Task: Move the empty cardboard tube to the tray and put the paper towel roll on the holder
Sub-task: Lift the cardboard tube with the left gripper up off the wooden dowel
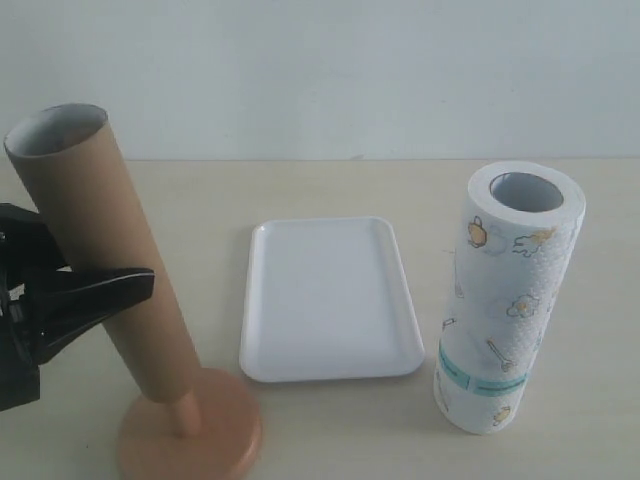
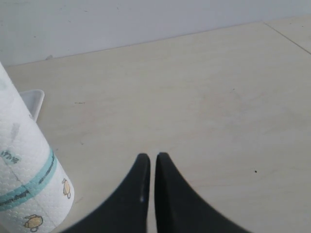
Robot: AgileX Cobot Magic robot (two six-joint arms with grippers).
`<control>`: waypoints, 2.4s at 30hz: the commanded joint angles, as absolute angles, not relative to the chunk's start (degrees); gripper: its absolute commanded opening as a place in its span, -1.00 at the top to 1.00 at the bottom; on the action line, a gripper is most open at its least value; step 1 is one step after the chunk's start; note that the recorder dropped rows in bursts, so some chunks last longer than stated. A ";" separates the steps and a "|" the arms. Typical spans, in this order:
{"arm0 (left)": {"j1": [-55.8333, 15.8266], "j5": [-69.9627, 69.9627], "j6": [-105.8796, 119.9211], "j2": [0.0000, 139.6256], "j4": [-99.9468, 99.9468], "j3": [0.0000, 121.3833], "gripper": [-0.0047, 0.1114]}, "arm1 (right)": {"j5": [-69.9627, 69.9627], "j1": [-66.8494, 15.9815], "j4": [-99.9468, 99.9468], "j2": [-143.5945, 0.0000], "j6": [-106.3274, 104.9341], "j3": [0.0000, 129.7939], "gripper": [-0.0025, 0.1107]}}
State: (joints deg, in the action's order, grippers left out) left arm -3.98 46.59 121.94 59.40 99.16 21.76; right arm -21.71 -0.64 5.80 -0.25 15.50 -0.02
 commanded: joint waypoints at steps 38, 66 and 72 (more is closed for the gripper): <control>-4.21 46.58 84.26 40.41 88.11 50.51 0.85 | -21.41 -0.71 6.13 0.00 15.27 0.00 0.89; -4.21 69.96 36.88 94.15 63.76 106.63 0.85 | -21.42 -0.71 6.13 0.00 15.15 0.00 0.89; -4.50 69.96 37.29 106.50 67.24 114.15 0.85 | -21.42 -0.71 6.13 0.00 15.01 0.00 0.89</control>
